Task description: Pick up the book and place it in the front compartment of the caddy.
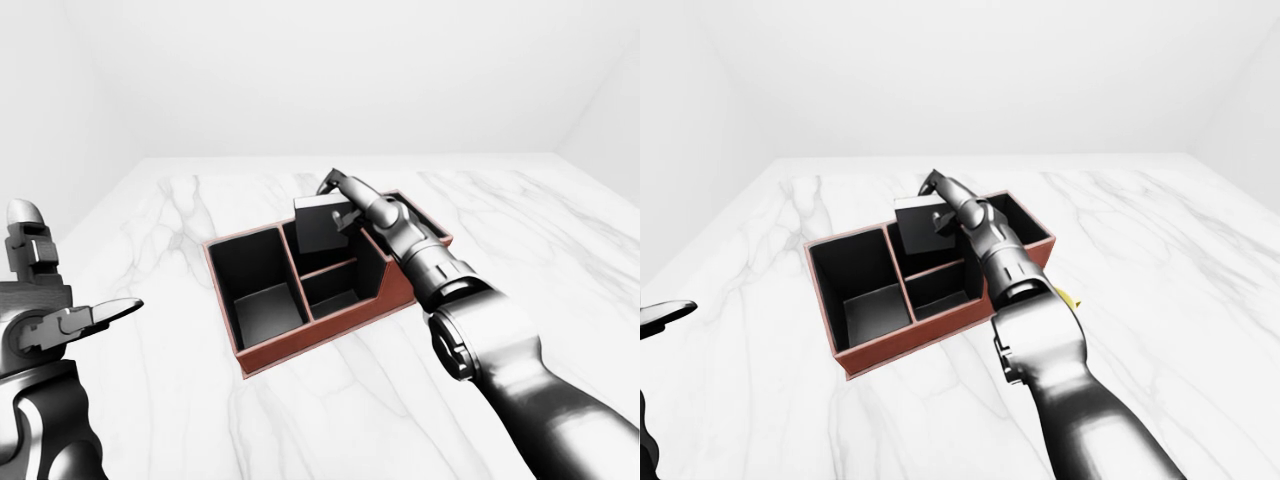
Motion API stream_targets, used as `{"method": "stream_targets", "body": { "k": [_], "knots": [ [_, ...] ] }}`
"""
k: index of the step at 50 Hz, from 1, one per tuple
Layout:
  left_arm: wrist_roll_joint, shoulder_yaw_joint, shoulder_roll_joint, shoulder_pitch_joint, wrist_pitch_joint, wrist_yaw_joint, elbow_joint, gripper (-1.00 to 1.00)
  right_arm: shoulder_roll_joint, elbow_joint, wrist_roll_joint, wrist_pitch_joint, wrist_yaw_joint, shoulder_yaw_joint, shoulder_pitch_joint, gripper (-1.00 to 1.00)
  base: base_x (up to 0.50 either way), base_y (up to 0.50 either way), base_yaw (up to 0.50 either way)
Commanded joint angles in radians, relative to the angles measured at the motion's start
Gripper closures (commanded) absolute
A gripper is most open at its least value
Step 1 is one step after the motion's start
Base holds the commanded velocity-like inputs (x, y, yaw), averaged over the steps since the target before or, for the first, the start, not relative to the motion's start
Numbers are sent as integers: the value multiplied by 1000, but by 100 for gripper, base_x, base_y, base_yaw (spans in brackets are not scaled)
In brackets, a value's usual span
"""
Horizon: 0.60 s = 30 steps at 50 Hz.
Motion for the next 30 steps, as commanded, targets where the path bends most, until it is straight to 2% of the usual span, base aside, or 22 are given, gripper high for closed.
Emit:
{"method": "stream_targets", "body": {
  "k": [1,17,18,19,20,30],
  "knots": [
    [-4,3,1,0,0,2,-3,-100,5,-29,66,0,-12,-71,-28,100,0,0,0],
    [-4,4,4,-1,0,3,2,-100,9,-23,61,0,-9,-73,-22,100,0,0,0],
    [-4,3,3,-1,0,3,2,-100,9,-23,60,0,-10,-72,-20,71,0,0,0],
    [-5,4,4,-2,0,4,2,-100,9,-23,60,0,-7,-73,-20,-65,0,0,0],
    [-5,5,5,-2,0,4,2,-100,10,-24,65,0,-2,-75,-20,-100,0,0,0],
    [-11,10,6,0,0,5,-6,-100,8,-29,63,0,-6,-73,-23,-100,0,0,0]
  ]
}}
